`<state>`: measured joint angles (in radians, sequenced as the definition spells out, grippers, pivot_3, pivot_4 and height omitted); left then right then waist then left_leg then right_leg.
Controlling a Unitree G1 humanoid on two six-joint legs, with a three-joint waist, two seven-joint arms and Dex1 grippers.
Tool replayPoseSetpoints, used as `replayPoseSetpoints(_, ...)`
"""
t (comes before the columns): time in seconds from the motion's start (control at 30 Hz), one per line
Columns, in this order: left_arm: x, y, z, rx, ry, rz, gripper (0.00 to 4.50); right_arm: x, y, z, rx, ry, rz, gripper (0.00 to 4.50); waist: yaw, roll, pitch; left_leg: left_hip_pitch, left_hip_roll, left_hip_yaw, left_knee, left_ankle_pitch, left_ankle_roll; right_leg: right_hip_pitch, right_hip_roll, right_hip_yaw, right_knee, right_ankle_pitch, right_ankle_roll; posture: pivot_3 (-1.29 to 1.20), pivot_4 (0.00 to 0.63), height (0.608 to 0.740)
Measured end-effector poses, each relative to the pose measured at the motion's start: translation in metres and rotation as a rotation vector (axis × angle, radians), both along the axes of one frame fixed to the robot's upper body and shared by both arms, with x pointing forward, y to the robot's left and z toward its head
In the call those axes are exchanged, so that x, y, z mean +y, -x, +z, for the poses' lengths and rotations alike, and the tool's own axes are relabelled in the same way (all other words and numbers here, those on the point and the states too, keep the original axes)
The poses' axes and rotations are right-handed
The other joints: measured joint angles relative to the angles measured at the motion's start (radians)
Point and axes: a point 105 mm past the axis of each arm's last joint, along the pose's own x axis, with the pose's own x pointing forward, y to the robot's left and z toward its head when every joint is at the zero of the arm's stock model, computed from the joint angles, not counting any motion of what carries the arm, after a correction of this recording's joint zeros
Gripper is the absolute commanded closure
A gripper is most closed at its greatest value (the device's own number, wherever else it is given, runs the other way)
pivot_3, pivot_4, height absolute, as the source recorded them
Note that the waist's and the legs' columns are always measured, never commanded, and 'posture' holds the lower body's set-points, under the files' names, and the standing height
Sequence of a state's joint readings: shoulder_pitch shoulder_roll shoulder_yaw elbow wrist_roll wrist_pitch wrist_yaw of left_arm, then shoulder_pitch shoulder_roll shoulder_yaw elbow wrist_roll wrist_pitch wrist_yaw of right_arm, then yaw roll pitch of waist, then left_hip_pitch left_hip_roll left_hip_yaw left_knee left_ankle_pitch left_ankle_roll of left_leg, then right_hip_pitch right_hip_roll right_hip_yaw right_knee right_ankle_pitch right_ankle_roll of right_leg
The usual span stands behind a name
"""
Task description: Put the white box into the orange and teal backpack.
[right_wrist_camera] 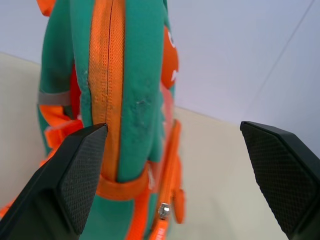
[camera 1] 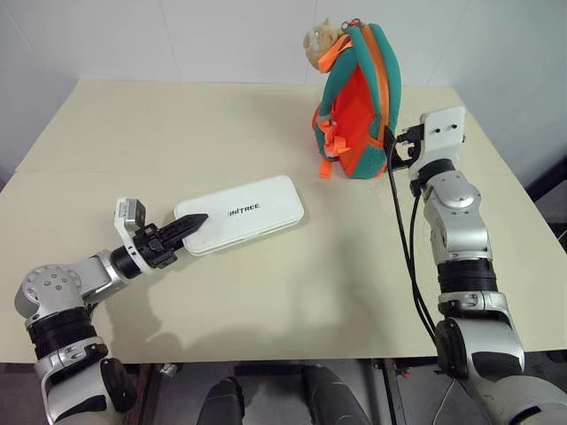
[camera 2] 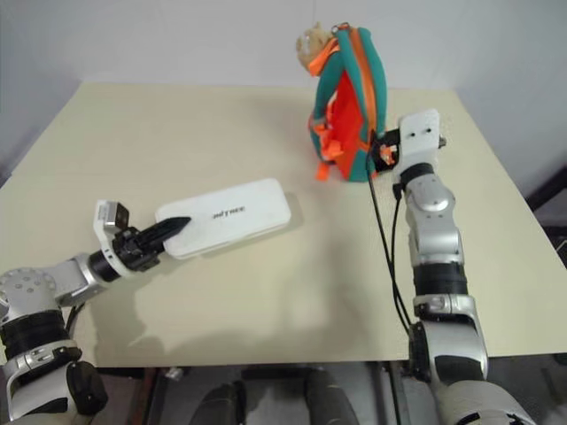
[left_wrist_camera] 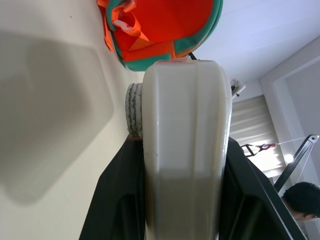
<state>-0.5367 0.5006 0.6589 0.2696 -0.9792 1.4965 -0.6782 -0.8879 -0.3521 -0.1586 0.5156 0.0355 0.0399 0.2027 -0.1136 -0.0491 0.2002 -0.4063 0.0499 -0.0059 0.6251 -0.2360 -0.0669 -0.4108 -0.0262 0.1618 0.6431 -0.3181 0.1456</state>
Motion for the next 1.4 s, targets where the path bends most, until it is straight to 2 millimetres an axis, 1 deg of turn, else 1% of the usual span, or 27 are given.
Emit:
replayPoseSetpoints(0.1,-0.003,0.002,0.001,-0.007,-0.007,-0.006,3.21,0.007,-0.005,0.001,0.018,-0.044,0.056,0.0,-0.006,0.0,0.0,0.0,0.0,0.0,-0.001,0.0,0.0,0.0,0.0,0.0,0.0,0.0,0.0,0.0,0.15,0.74)
replayPoseSetpoints(0.2,0.0,0.005,-0.003,0.002,-0.008,0.007,3.21,0.011,-0.005,0.003,0.022,-0.066,0.106,0.0,-0.014,0.0,0.0,0.0,0.0,0.0,-0.002,0.0,0.0,0.0,0.0,0.0,0.0,0.0,0.0,0.0,0.15,0.74)
replayPoseSetpoints(0.4,0.002,0.008,-0.006,0.01,-0.019,0.029,3.21,0.012,-0.014,-0.007,0.071,-0.075,0.112,0.0,-0.029,0.0,0.0,0.0,0.0,0.0,-0.002,0.001,-0.001,0.0,0.0,0.0,0.0,0.0,0.0,0.0,0.15,0.74)
replayPoseSetpoints(0.67,0.002,0.009,-0.006,0.012,-0.016,0.032,3.21,0.023,-0.028,-0.002,0.079,-0.085,0.136,0.0,-0.038,0.0,0.0,0.001,0.0,-0.001,-0.003,0.001,-0.001,0.0,0.0,0.0,0.0,0.0,0.0,0.0,0.15,0.74)
replayPoseSetpoints(0.77,0.002,0.009,-0.006,0.014,-0.018,0.034,3.21,0.028,-0.032,-0.002,0.093,-0.087,0.144,0.63,-0.04,0.0,0.0,0.001,0.0,-0.001,-0.003,0.001,-0.001,0.0,0.0,0.0,0.0,0.0,0.0,0.0,0.15,0.74)
replayPoseSetpoints(1.13,0.002,0.01,-0.007,0.015,-0.025,0.045,3.21,0.039,-0.032,-0.007,0.119,-0.059,0.193,4.41,-0.046,0.0,0.0,0.001,0.0,-0.001,-0.003,0.001,-0.002,0.0,0.0,0.0,0.0,0.0,0.0,0.0,0.15,0.74)
replayPoseSetpoints(1.17,0.002,0.01,-0.007,0.015,-0.025,0.045,3.21,0.039,-0.032,-0.007,0.119,-0.058,0.195,4.5,-0.047,0.0,0.0,0.001,0.0,-0.001,-0.003,0.001,-0.002,0.0,0.0,0.0,0.0,0.0,0.0,0.0,0.15,0.74)
replayPoseSetpoints(1.3,0.002,0.011,-0.007,0.012,-0.027,0.046,3.21,0.039,-0.028,-0.008,0.114,-0.056,0.213,4.5,-0.049,0.0,0.0,0.0,0.0,-0.002,-0.005,0.001,-0.002,0.0,0.0,-0.001,-0.001,0.0,0.0,0.0,0.15,0.74)
replayPoseSetpoints(1.4,0.002,0.011,-0.006,0.011,-0.028,0.048,3.21,0.039,-0.02,-0.009,0.111,-0.06,0.242,4.5,-0.048,0.0,0.0,0.0,0.0,-0.003,-0.006,0.001,-0.002,0.0,0.0,-0.002,-0.002,0.0,0.0,0.0,0.15,0.74)
